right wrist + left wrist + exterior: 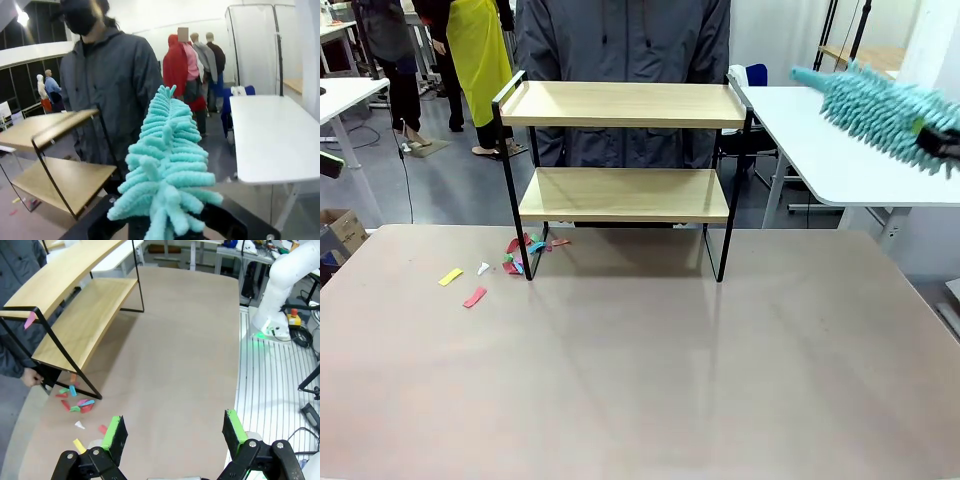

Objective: Clean the shelf.
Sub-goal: Hand the Duster back to the human.

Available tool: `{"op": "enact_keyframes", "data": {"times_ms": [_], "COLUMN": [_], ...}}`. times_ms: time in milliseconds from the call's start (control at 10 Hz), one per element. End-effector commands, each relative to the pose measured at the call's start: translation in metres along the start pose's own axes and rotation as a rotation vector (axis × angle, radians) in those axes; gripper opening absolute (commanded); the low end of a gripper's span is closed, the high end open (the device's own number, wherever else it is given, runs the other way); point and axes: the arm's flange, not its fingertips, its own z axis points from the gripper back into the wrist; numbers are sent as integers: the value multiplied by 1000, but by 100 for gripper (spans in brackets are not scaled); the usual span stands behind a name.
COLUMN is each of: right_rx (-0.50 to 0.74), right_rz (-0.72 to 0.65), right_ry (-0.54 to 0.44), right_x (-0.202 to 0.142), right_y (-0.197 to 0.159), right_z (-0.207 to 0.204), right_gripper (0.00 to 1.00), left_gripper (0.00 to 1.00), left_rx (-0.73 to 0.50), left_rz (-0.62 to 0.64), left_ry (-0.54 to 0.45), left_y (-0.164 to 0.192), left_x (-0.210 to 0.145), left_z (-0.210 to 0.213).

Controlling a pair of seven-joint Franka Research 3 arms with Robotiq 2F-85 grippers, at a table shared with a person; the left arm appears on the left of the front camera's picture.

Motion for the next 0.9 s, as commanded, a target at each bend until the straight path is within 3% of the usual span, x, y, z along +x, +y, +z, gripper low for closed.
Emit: {"op": "enact_keyframes", "data": {"times_ms": [0,300,400,800], "right_rx": [-14,37,7,7], "right_rz": [-6,-68,-49,-49], "right_ry": [-24,-49,33,33], "right_x": [-59,-83,-50,-50], "right_y": [13,14,-9,-9], "right_z": [23,17,-18,-18], "right_gripper": [16,16,16,16], "left_gripper": [100,100,100,100], "left_rx": [-9,-9,-9,-9], "left_rz": [-19,-19,-19,-19], "left_ry": [-25,-25,-25,-25], "left_y": [1,1,1,1], "left_x": [2,2,2,2], "left_z": [0,0,0,0]}}
